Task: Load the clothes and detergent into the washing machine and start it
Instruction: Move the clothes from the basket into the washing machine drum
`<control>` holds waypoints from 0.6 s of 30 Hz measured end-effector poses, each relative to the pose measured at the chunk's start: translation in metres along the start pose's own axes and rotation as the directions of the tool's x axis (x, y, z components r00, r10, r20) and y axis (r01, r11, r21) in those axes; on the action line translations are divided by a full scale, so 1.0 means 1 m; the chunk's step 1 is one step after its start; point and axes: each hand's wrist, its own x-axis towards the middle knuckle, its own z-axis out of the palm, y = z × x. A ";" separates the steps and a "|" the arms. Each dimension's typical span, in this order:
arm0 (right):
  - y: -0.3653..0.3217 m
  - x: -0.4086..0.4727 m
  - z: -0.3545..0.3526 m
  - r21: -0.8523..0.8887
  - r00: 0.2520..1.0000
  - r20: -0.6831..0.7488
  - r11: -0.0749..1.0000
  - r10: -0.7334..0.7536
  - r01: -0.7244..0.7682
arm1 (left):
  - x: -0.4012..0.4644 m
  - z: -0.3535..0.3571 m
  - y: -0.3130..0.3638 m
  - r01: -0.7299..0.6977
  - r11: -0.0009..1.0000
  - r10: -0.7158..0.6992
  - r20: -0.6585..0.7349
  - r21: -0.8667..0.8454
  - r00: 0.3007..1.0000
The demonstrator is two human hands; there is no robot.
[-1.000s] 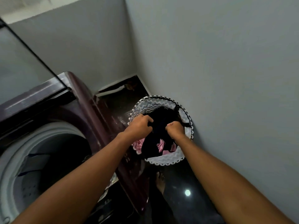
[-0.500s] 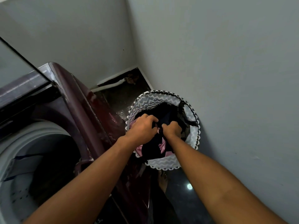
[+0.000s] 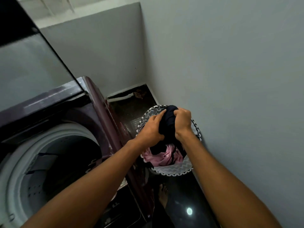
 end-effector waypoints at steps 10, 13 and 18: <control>-0.102 -0.125 0.065 0.147 0.938 0.178 0.951 -0.298 0.274 | -0.084 -0.086 0.041 -0.132 0.969 0.039 -0.396 -0.210 0.918; -0.118 -0.161 0.093 0.189 0.894 0.245 0.923 -0.375 0.336 | -0.120 -0.121 0.049 -0.152 0.970 0.040 -0.490 -0.191 0.871; -0.126 -0.213 0.140 0.283 0.841 0.452 0.942 -0.299 0.183 | -0.190 -0.177 0.036 -0.132 0.987 0.051 -0.597 -0.093 0.801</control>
